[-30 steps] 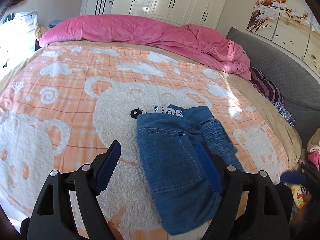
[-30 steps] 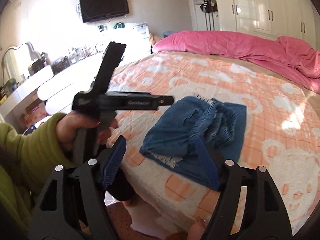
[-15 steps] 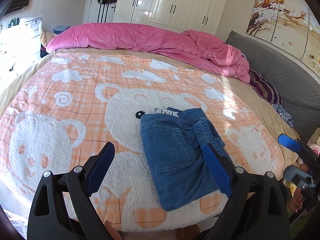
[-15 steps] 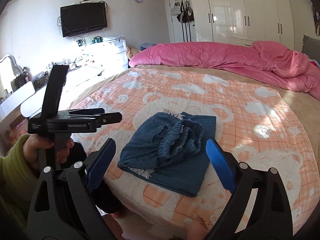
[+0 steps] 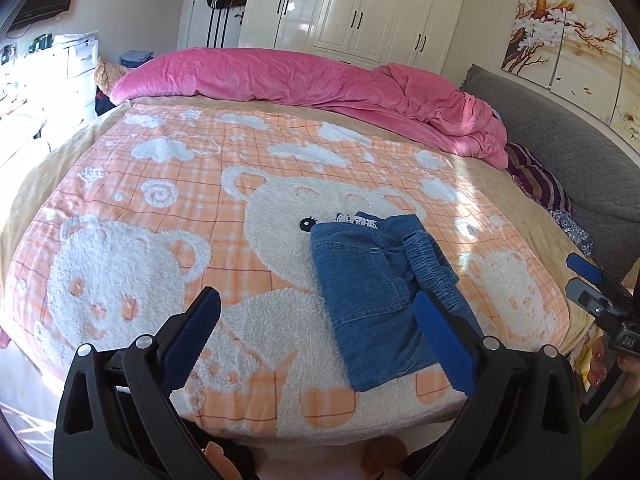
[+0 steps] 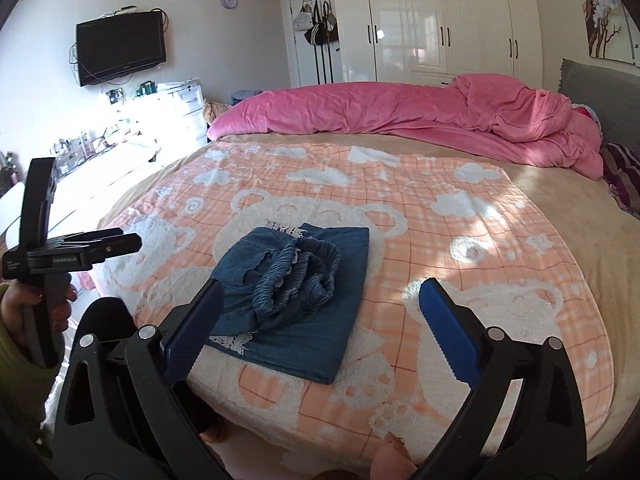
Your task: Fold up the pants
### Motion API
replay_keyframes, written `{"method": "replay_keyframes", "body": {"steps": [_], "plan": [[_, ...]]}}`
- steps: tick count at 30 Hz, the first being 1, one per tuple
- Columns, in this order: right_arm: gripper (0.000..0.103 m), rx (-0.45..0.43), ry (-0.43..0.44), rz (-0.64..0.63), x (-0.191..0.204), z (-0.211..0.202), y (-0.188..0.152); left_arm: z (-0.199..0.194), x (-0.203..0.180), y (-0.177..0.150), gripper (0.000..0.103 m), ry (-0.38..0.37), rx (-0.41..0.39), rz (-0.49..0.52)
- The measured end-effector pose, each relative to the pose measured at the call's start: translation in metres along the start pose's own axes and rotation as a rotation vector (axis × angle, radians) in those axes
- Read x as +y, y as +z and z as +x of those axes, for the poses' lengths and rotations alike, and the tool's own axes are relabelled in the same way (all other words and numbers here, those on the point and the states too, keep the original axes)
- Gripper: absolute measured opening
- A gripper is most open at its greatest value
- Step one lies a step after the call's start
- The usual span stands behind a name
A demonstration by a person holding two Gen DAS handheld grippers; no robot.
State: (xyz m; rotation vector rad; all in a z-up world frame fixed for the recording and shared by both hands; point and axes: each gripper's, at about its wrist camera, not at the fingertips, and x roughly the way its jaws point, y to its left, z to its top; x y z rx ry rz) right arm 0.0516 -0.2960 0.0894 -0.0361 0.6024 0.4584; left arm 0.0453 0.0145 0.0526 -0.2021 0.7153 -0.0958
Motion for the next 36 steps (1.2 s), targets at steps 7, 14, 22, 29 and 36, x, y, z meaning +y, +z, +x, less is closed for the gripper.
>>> {"method": "replay_keyframes", "body": {"steps": [7,14,22,29,36], "plan": [[0.092,0.053,0.015,-0.055,0.006,0.015,-0.013,0.011,0.002,-0.003,0.098,0.001,0.029,-0.014],[0.060,0.243,0.174,-0.239,0.055,0.066,-0.053,0.060,-0.003,-0.008,0.098,-0.046,0.137,-0.036],[0.020,0.296,0.212,-0.394,0.101,0.110,-0.074,0.127,-0.009,-0.001,0.097,-0.087,0.260,-0.055],[0.019,0.312,0.268,-0.409,0.107,0.134,-0.069,0.151,0.000,-0.008,0.097,-0.070,0.303,-0.083],[0.018,0.344,0.347,-0.361,0.104,0.121,-0.078,0.150,0.004,-0.011,0.098,-0.068,0.290,-0.088]]}}
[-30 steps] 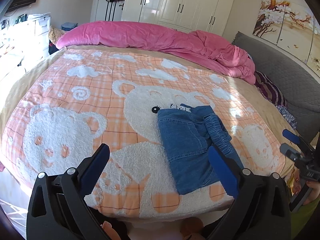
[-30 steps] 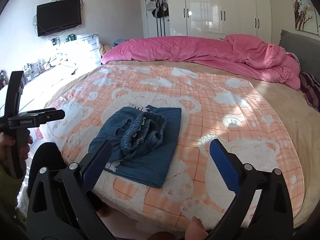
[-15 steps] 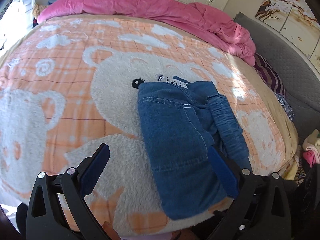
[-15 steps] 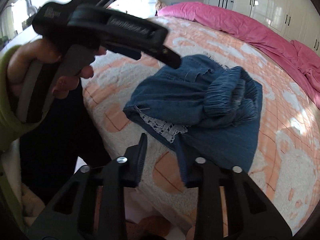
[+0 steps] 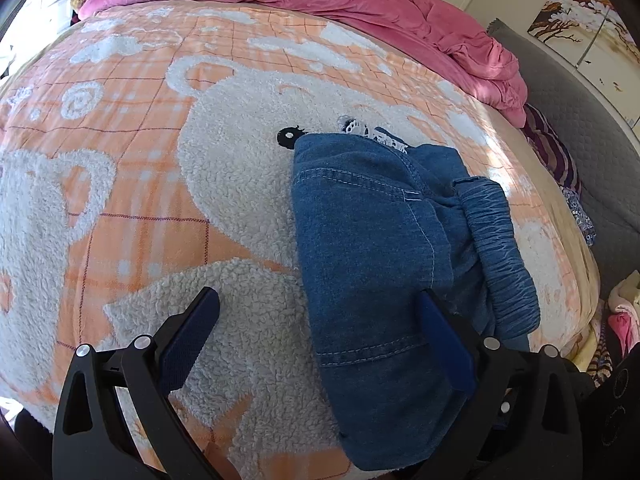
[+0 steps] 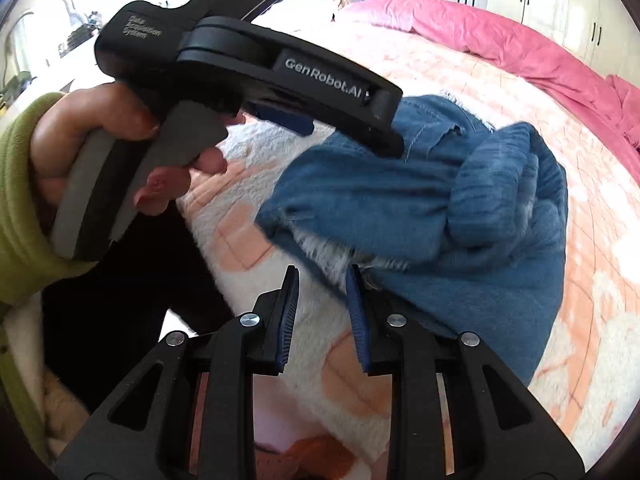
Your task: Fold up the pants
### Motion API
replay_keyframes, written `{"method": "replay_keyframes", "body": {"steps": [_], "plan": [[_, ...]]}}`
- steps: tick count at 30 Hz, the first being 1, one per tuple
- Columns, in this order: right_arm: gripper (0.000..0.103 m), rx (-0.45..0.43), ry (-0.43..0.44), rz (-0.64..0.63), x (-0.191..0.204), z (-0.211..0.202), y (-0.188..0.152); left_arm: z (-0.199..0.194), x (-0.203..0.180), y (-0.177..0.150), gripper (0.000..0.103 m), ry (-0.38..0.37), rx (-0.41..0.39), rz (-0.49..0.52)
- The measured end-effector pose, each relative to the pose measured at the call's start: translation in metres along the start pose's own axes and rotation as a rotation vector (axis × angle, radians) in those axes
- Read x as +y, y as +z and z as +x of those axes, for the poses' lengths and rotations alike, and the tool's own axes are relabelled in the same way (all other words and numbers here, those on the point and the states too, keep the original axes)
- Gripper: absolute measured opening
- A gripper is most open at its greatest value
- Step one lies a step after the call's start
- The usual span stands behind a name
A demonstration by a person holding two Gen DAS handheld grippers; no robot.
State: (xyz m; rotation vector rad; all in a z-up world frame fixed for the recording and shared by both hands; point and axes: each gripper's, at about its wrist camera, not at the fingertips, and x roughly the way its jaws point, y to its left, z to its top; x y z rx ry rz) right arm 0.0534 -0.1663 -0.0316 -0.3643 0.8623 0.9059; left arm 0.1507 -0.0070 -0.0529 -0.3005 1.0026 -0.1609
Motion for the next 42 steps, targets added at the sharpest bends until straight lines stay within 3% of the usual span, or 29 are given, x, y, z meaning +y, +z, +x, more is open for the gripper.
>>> {"method": "replay_keyframes", "body": {"steps": [5,7,9,12,16,18,26,30,42], "plan": [[0.019,-0.053,0.060,0.107,-0.005,-0.024,-0.005,-0.007,0.003,-0.004,0.098,-0.001,-0.012,-0.006],[0.025,-0.086,0.074,0.144,-0.009,-0.037,-0.004,-0.012,0.003,-0.006,0.098,-0.002,-0.023,-0.003],[0.040,-0.119,0.042,0.176,-0.015,-0.050,-0.001,-0.018,0.003,-0.008,0.098,0.004,-0.029,0.000],[0.044,-0.168,0.003,0.227,-0.026,-0.069,0.002,-0.031,0.007,-0.012,0.098,0.008,-0.056,-0.004],[0.050,-0.217,-0.123,0.275,-0.048,-0.094,0.008,-0.053,0.012,-0.014,0.098,0.033,-0.107,0.000],[0.059,-0.222,-0.178,0.319,-0.066,-0.102,0.009,-0.062,0.014,-0.014,0.098,0.042,-0.126,0.001],[0.061,-0.197,-0.281,0.466,-0.133,-0.100,0.011,-0.070,0.007,-0.004,0.098,0.059,-0.160,0.010],[0.061,-0.171,-0.277,0.501,-0.152,-0.089,0.014,-0.059,0.000,0.006,0.098,0.055,-0.147,0.008],[0.061,-0.072,-0.099,0.639,-0.188,-0.021,0.017,-0.005,-0.013,0.011,0.098,0.048,-0.078,0.036]]}}
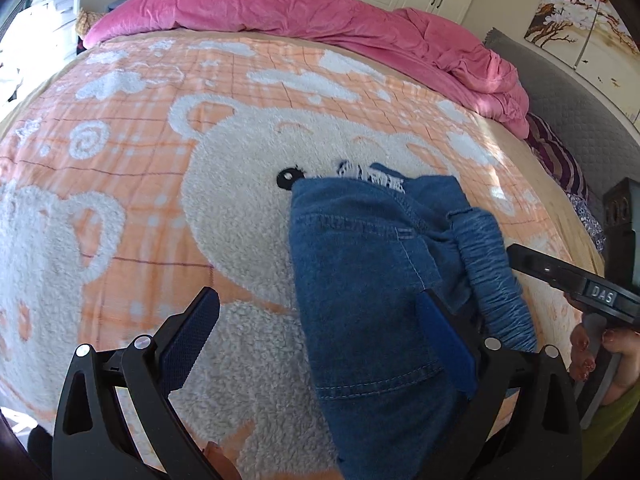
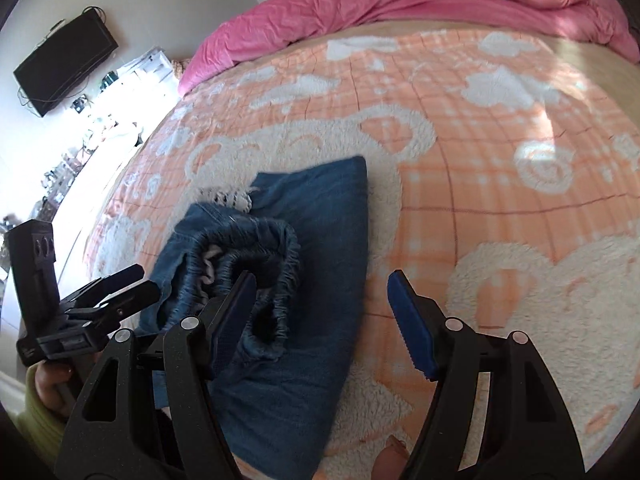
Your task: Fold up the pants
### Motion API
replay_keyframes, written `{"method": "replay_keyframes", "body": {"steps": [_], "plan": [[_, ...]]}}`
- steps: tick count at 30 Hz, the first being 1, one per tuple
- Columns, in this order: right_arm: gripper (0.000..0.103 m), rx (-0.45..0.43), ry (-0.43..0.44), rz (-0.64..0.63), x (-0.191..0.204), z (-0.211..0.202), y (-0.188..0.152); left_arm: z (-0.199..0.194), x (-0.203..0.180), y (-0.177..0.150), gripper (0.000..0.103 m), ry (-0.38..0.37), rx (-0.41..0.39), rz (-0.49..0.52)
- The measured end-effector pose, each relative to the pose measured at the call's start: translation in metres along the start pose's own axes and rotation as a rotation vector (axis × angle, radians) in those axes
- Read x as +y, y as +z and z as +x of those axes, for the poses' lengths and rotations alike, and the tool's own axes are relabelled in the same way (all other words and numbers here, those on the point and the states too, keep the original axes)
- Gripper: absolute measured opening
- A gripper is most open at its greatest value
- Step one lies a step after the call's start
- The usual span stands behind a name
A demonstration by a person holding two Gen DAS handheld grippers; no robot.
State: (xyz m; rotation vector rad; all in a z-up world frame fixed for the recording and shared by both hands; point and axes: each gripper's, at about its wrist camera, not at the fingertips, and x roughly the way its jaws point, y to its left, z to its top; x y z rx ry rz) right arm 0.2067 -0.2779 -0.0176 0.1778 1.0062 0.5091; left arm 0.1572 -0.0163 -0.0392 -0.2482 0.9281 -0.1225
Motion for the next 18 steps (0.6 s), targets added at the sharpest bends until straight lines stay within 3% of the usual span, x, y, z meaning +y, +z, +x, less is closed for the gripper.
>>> {"method": "replay_keyframes", "body": {"steps": [8,9,10,11,12,15,18], "plan": [[0.060,0.054,0.099,0.054,-0.016,0.036,0.000,0.021,-0.005,-0.005,0.098,-0.019,0.030,0.012],[0.056,0.055,0.105,0.046,-0.015,0.039,0.001,0.021,-0.006,-0.005,0.098,-0.018,0.030,0.018],[0.043,0.055,0.106,0.035,-0.013,0.041,0.002,0.022,-0.008,-0.005,0.097,-0.020,0.027,0.024],[0.028,0.058,0.120,0.032,-0.011,0.042,0.002,0.023,-0.009,-0.005,0.093,-0.024,0.027,0.025],[0.018,0.058,0.134,0.032,-0.010,0.044,0.001,0.023,-0.009,-0.005,0.081,-0.033,0.023,0.023],[0.012,0.027,0.150,0.016,-0.004,0.041,-0.001,0.023,-0.016,-0.005,0.054,-0.064,0.008,0.027],[0.010,-0.007,0.145,-0.005,0.001,0.034,-0.002,0.019,-0.025,-0.006,0.041,-0.045,-0.008,0.059]]}}
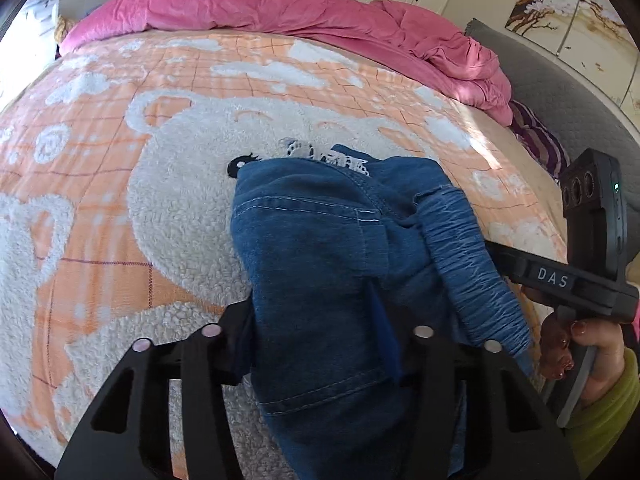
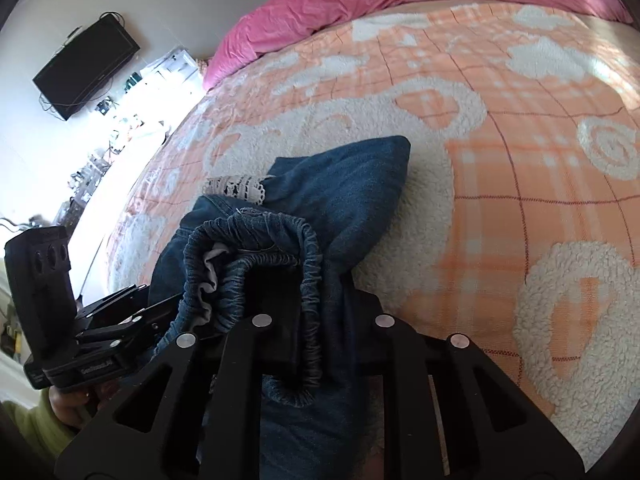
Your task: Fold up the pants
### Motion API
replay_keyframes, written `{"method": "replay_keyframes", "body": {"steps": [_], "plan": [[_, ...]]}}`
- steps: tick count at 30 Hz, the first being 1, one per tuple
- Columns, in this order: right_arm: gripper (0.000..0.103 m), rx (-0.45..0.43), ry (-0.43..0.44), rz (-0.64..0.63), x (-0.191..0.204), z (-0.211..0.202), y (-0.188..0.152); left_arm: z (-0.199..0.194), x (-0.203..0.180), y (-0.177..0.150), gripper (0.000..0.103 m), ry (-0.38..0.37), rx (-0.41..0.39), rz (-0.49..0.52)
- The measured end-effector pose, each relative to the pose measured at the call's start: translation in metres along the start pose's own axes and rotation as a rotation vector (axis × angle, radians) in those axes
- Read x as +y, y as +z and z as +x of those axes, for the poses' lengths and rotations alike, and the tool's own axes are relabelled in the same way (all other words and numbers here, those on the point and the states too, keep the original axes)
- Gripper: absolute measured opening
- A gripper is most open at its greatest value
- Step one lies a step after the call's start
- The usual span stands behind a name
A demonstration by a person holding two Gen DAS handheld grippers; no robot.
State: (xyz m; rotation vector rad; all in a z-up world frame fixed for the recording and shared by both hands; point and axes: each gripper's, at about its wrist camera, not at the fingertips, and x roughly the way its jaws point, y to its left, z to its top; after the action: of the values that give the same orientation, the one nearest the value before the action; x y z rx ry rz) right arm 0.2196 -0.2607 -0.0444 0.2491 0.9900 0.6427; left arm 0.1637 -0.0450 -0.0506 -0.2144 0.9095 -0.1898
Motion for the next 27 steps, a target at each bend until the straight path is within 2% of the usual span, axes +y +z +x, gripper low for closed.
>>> {"method": "replay_keyframes", "body": {"steps": [5,9,13,19,27], "plan": [[0.009,-0.061,-0.028,-0.078,0.020,-0.015,0.003,-0.012,0.000,0.004,0.026,-0.021,-0.023,-0.013],[0.009,-0.095,-0.060,-0.143,0.039,-0.022,0.009,-0.023,0.001,0.010,0.021,-0.040,-0.046,-0.020],[0.009,-0.129,-0.064,-0.193,0.056,-0.024,0.019,-0.033,0.005,0.021,0.021,-0.039,-0.076,-0.018],[0.009,-0.175,-0.073,-0.222,0.070,-0.016,0.055,-0.045,0.019,0.060,0.021,-0.016,-0.150,-0.003],[0.008,-0.175,-0.107,-0.230,0.073,0.023,0.110,-0.020,0.042,0.104,0.021,0.035,-0.175,-0.002]]}}
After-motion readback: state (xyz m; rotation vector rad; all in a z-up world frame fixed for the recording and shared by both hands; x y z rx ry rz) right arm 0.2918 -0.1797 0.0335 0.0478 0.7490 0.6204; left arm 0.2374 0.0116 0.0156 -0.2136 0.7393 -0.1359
